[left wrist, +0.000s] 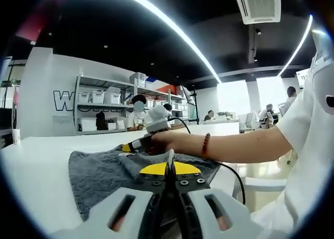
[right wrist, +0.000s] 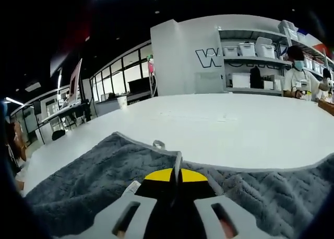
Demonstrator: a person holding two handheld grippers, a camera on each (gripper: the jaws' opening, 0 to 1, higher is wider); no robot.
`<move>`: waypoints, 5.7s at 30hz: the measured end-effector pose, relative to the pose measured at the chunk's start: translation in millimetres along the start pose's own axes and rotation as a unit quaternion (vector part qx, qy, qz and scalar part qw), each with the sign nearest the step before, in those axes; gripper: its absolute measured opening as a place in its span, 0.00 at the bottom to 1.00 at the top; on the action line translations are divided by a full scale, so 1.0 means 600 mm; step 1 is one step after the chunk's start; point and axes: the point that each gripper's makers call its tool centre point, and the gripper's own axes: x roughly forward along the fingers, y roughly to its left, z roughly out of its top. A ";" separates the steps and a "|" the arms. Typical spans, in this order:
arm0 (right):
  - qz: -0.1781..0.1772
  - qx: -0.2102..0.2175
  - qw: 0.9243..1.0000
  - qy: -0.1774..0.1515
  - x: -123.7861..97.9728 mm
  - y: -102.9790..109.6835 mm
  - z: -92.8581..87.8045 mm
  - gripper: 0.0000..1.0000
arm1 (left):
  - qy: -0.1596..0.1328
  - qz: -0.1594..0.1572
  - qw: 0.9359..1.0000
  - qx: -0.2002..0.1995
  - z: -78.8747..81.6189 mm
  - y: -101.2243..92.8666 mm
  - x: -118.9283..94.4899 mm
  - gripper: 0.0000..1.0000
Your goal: Open the folded towel by lifting each exposed corner and separating the folded layers until the towel lies flat within the target outline without major curled edges
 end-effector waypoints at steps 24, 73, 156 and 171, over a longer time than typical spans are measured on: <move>0.004 0.001 1.000 -0.028 0.007 0.004 0.034 0.00 | -0.017 -0.031 0.999 -0.015 0.020 -0.021 -0.004 0.00; 0.018 0.019 0.997 -0.069 0.003 0.030 0.115 0.00 | -0.045 -0.074 0.996 -0.033 0.047 -0.043 -0.004 0.00; 0.051 -0.038 0.994 -0.093 0.020 0.140 0.213 0.00 | -0.131 -0.062 0.987 -0.064 0.123 0.010 -0.080 0.00; 0.062 -0.044 0.993 -0.095 0.029 0.169 0.221 0.00 | -0.150 -0.072 0.982 -0.092 0.133 0.024 -0.100 0.00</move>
